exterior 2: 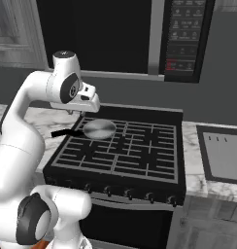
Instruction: Turn on the rear left burner of the stove.
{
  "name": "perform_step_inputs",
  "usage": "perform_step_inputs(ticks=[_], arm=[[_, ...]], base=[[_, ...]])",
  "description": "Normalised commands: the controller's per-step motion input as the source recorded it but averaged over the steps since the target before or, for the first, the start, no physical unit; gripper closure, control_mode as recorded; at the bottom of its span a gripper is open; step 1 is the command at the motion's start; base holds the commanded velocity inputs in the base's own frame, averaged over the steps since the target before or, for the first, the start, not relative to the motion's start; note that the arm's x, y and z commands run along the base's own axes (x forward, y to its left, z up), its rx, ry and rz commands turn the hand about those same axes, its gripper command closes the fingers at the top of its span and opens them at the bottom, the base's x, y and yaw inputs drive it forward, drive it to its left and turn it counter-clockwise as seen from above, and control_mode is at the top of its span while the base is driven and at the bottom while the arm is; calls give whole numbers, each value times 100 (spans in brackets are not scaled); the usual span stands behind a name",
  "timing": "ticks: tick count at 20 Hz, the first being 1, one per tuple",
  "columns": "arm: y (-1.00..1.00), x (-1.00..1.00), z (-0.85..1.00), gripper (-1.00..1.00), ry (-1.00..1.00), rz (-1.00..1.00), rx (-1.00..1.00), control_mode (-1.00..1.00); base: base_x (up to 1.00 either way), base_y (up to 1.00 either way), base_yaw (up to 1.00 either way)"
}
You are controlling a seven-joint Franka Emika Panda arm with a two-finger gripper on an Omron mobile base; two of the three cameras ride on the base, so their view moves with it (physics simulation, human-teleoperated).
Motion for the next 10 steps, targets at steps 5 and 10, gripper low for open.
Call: perform_step_inputs(ticks=[5, 10], arm=[[0, 0, 0, -100, 0, 0, 0, 100], [0, 0, 0, -100, 0, 0, 0, 100]], base=[[-2, 0, 1], [-24, 16, 13]])
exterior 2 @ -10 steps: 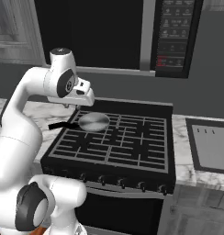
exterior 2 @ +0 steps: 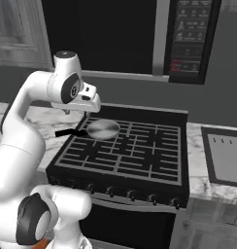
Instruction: Turn on the rear left burner of the stove.
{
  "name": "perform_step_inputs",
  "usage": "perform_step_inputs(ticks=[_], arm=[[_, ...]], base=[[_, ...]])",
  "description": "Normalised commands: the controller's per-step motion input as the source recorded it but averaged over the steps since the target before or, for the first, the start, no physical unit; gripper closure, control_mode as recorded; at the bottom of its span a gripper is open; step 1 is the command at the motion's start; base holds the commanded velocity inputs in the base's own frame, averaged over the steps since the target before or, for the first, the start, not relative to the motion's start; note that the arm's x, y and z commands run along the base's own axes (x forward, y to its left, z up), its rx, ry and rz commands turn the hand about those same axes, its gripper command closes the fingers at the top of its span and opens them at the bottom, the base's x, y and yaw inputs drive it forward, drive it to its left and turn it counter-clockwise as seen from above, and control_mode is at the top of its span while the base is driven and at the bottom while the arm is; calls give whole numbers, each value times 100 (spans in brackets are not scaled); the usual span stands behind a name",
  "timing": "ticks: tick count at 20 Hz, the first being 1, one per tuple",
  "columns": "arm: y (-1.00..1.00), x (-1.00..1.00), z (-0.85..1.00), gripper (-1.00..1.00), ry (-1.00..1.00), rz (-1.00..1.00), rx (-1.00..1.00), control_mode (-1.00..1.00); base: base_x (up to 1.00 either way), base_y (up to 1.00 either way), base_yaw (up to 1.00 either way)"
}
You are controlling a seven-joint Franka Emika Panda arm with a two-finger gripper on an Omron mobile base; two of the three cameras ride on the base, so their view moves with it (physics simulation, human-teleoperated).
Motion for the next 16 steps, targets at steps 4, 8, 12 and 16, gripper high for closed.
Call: perform_step_inputs(ticks=[4, 8, 12, 16], arm=[[0, 0, 0, -100, 0, 0, 0, 100], [0, 0, 0, -100, 0, 0, 0, 100], [0, 0, 0, -100, 0, 0, 0, 100], [0, 0, 0, -100, 0, 0, 0, 100]], base=[[-23, 50, 9], [-14, 70, 3], [-29, 79, 0], [-23, 77, -4]])
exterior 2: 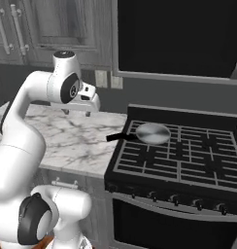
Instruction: Turn on the rear left burner of the stove.
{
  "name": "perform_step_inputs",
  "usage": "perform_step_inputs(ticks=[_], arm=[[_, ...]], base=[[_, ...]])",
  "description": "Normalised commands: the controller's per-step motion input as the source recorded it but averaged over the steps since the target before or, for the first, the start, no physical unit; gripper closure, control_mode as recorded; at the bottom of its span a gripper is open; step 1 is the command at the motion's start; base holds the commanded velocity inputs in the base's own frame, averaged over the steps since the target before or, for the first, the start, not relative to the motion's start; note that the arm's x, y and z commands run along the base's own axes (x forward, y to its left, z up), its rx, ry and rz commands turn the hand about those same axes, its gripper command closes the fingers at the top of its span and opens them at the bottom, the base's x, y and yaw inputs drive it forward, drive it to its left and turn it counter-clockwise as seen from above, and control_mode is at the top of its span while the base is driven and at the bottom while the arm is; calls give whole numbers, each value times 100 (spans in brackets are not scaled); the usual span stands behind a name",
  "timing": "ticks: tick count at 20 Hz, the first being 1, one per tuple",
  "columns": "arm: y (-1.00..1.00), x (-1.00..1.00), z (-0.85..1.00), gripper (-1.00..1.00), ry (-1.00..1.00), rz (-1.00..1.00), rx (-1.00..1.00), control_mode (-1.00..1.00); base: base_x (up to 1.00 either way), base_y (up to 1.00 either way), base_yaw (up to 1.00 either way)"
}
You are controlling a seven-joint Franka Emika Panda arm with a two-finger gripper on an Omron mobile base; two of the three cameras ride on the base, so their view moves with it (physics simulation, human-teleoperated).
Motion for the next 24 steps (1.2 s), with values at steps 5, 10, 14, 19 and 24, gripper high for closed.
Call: perform_step_inputs(ticks=[5, 10, 14, 19, 24], arm=[[0, 0, 0, -100, 0, 0, 0, 100], [0, 0, 0, -100, 0, 0, 0, 100], [0, 0, 0, -100, 0, 0, 0, 100], [0, 0, 0, -100, 0, 0, 0, 100], [0, 0, 0, -100, 0, 0, 0, 100]], base=[[-5, 35, -6], [0, 0, -2], [0, 0, 0], [0, 0, -3], [0, 0, -6]])
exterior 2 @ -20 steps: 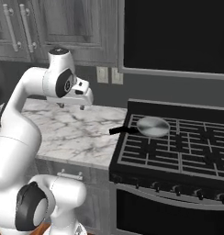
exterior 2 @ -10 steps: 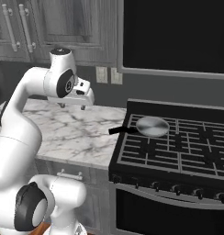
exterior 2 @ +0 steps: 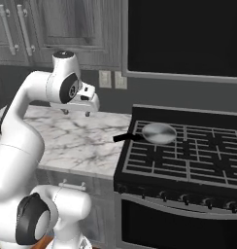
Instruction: Turn on the rear left burner of the stove.
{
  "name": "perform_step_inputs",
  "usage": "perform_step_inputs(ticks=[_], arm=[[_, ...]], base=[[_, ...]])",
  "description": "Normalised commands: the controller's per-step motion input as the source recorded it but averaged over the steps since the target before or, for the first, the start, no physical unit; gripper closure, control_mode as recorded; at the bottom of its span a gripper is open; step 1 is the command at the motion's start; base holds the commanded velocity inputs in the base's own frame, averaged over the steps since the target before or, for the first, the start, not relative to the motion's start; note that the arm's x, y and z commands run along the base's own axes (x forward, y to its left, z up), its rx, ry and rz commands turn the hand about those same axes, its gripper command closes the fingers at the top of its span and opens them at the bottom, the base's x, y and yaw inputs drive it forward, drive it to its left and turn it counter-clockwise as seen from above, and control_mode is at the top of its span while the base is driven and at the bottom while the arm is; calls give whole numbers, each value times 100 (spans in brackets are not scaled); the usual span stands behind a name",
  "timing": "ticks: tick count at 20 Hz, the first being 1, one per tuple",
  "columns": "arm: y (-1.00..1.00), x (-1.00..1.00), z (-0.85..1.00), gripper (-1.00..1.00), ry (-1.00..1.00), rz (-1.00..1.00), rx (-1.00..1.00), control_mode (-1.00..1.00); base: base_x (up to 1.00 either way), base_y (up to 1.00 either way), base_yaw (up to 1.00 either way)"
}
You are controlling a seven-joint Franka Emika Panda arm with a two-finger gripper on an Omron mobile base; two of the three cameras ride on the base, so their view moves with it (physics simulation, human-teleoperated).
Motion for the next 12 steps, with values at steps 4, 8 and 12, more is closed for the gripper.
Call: perform_step_inputs(ticks=[4, 8, 12], arm=[[0, 0, 0, -100, 0, 0, 0, 100], [-38, -18, -16, -100, 0, -12, -1, -100], [-75, -23, -30, -100, 0, -14, 0, -100]], base=[[0, -2, -6], [0, 0, 0], [0, 0, 0]])
